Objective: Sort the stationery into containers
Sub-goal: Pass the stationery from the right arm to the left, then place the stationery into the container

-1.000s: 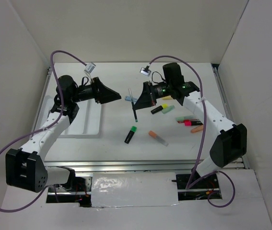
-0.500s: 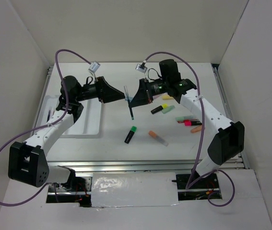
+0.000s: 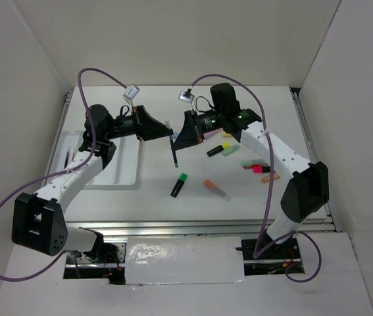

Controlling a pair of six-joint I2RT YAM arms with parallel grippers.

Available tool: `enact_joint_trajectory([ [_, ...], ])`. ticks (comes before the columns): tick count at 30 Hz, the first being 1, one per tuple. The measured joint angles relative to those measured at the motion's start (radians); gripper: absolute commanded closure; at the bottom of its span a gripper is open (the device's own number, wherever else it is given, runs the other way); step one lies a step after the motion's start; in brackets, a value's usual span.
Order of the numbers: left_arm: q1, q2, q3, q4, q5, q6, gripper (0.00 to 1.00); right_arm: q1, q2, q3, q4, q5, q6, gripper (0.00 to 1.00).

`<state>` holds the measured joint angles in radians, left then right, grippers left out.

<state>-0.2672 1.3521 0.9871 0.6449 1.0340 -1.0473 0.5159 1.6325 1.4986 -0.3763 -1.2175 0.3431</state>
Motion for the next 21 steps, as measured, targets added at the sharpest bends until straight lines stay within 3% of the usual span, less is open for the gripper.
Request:
enact_joint_trajectory([
  [2,0.001,-0.002,0.000,-0.015,0.000,0.003,0.93,0.000,0.000,0.000,-0.002,0.006,-0.005,0.82],
  [3,0.003,-0.002,0.000,-0.023,0.000,0.005,0.95,-0.001,0.000,0.000,-0.005,0.009,-0.005,0.67],
  [4,0.005,-0.002,0.000,-0.035,0.000,0.013,1.00,-0.001,0.000,0.000,-0.008,0.014,-0.005,0.60],
  [6,0.018,-0.007,0.000,-0.078,0.001,0.043,1.00,-0.003,0.000,0.000,-0.006,0.014,-0.005,0.49],
  [9,0.078,-0.013,0.019,-0.234,0.019,0.132,1.00,-0.021,-0.009,-0.005,-0.008,0.013,-0.014,0.42],
  [13,0.280,0.023,0.233,-0.726,0.018,0.460,1.00,-0.111,-0.070,-0.045,-0.058,0.040,-0.075,0.38],
  [16,0.439,0.107,0.472,-1.090,-0.127,0.769,1.00,-0.195,-0.123,-0.058,-0.134,0.110,-0.171,0.38],
  [21,0.636,0.201,0.552,-1.411,-0.484,1.110,0.93,-0.250,-0.220,-0.166,-0.203,0.230,-0.300,0.37],
])
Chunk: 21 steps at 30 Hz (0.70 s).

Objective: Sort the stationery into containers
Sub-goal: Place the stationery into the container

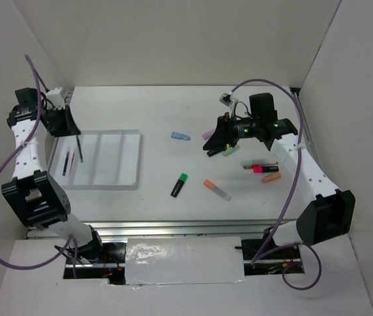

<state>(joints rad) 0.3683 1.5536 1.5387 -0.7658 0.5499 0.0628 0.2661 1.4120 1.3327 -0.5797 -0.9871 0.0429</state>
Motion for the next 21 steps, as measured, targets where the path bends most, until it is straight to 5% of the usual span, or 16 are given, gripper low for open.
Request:
enact_joint_trajectory([
  [7,0.146,0.204,0.000,-0.089,-0.396,0.225,0.83,-0.029,-0.078,-0.092,-0.045,0.126,-0.075,0.36],
  [21,0.123,0.418,0.087,-0.040,-0.530,0.282,0.68,-0.137,-0.114,-0.115,-0.053,0.287,-0.094,0.28],
])
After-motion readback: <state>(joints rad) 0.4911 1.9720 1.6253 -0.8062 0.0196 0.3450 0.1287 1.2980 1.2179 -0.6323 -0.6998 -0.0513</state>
